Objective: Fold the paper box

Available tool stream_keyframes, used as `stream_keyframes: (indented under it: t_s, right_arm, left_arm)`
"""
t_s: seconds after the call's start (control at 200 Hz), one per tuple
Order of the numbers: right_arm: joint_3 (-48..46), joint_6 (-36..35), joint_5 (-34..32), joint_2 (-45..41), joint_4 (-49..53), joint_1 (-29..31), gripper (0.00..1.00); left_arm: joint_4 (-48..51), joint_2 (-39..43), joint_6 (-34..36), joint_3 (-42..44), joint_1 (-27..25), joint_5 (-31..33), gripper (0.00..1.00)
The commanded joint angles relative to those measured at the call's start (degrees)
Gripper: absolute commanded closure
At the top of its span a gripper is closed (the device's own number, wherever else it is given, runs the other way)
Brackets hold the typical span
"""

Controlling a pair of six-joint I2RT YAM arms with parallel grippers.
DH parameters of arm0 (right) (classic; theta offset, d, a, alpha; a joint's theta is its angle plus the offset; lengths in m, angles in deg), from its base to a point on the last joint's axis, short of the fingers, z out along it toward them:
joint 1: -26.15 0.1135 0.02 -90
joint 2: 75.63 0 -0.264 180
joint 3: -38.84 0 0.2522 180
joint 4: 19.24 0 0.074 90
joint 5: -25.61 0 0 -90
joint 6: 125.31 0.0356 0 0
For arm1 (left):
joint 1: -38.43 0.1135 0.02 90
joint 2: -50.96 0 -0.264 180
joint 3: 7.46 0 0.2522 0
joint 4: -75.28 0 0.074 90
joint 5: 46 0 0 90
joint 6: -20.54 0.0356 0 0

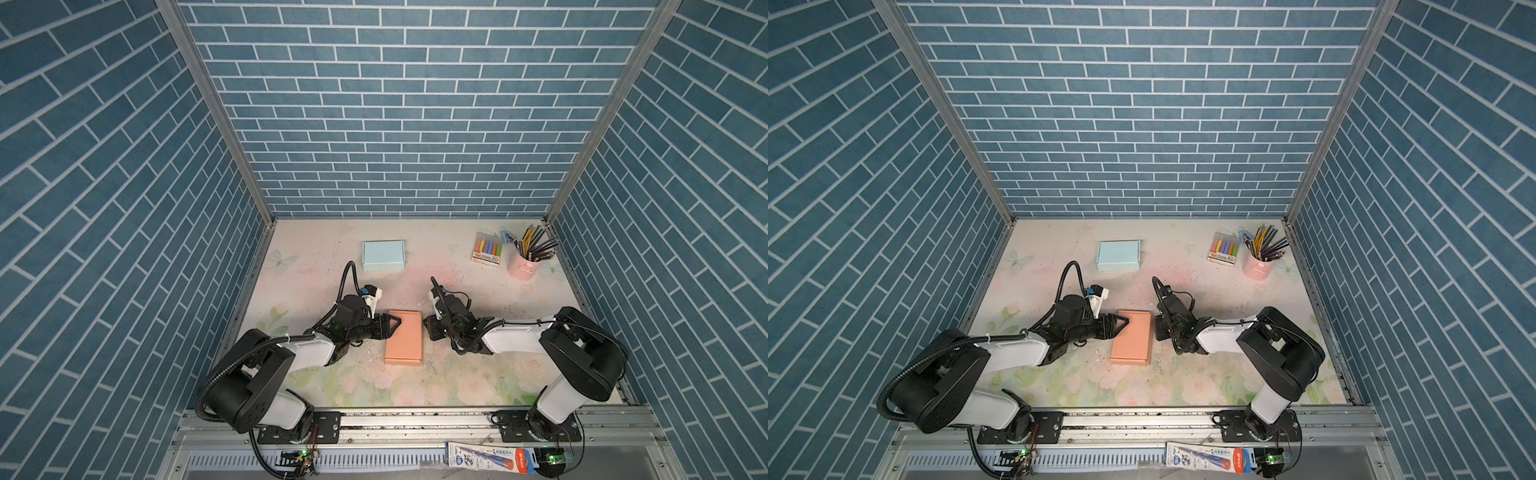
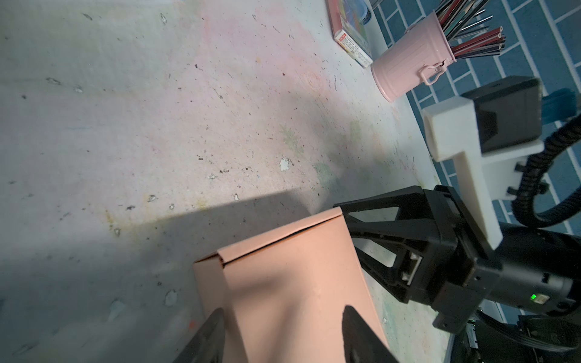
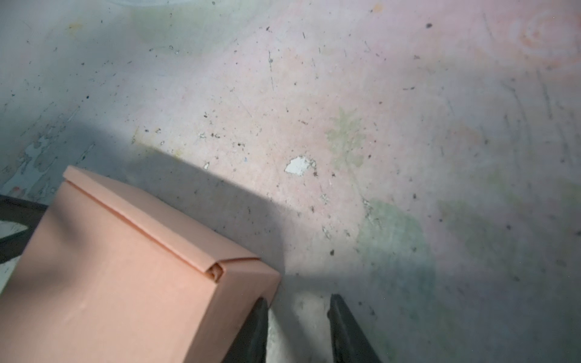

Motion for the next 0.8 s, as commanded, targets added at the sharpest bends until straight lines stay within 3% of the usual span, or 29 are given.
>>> stream_keyframes:
  t_s: [0.0, 0.795]
  right_arm:
    - [0.09, -0.23, 3.1, 2.07, 2.12, 0.46, 0.65]
    - [1.57, 2.08, 4.9, 2.82, -0.73, 2.84, 0.66]
  left_arm:
    - [-3.11, -0.96, -0.53, 0.27, 0.17, -1.68, 0.4]
    - [-4.65, -1.16, -1.78, 1.45, -0.8, -1.05, 0.41]
